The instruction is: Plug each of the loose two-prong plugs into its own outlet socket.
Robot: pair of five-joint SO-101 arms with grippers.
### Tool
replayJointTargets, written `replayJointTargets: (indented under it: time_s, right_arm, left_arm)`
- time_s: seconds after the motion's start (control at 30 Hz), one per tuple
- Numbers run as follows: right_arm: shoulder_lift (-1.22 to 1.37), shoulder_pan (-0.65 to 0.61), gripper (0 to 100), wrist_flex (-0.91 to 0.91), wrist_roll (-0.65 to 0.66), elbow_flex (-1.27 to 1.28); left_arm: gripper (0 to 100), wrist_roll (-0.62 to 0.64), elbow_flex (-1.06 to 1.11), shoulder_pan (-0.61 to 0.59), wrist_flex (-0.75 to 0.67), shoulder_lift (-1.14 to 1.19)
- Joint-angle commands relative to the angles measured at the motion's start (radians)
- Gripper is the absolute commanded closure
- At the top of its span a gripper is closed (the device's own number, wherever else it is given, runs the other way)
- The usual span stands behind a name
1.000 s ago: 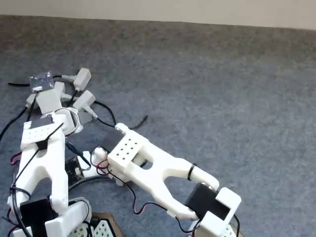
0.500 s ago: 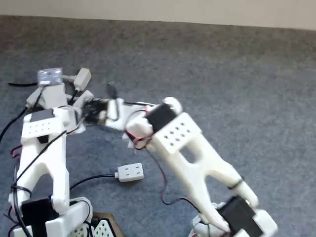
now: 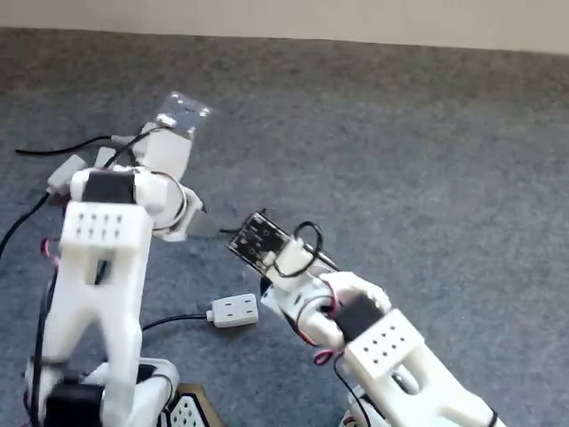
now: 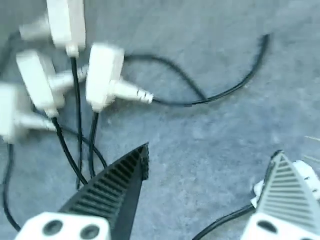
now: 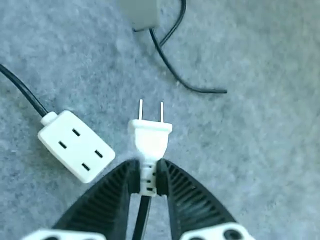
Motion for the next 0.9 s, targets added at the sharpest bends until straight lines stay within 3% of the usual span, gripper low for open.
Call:
replayJointTargets:
  time_s: [0.0,0.13,0.3,0.53,0.87]
  right_arm:
    - [-0.117,-0.005,99.4,-0.035,-0.055,0.018]
    - [-0.147,-0.056,99.4,-0.030,-0.117,0.025]
    - [-0.170,-0.117,99.4,-0.024,-0.158,0.038]
    - [-0.174,-0.116,99.4,0.016,-0.161,0.025]
    - [-0.166,-0.111,99.4,0.166,-0.127,-0.220]
  left_arm:
    - [63,-0.011,0.113,0.058,-0.006,-0.268]
    - [63,0.054,0.343,0.054,-0.181,-0.430]
    - [63,0.147,0.495,0.070,-0.272,-0.556]
    - [63,0.153,0.576,0.113,-0.301,-0.590]
    - [63,0.153,0.647,0.163,-0.305,-0.596]
